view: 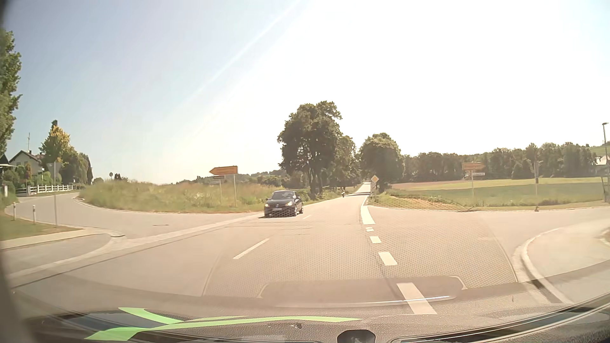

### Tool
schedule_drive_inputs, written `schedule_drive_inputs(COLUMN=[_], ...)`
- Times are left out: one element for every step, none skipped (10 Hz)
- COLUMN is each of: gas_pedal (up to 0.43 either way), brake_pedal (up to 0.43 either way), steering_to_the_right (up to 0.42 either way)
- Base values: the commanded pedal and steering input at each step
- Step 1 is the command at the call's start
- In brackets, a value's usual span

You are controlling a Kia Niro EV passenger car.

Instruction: Follow the waypoints while adhering to traffic rules and regulations

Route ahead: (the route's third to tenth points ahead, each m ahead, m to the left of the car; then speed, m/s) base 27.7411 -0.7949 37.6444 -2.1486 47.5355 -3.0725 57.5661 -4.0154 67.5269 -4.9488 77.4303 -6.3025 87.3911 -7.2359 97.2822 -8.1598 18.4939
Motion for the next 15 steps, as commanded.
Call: schedule_drive_inputs(gas_pedal=[0.157,0.157,0.169,0.169,0.189,0.209,0.220,0.240,0.248,0.280,0.280,0.280,0.280,0.280,0.280], brake_pedal=[0.000,0.000,0.000,0.000,0.000,0.000,0.000,0.000,0.000,0.000,0.000,0.000,0.000,0.000,0.000], steering_to_the_right=[0.015,0.014,0.014,0.014,0.013,0.012,0.013,0.013,0.012,0.010,0.010,0.009,0.009,0.005,0.005])
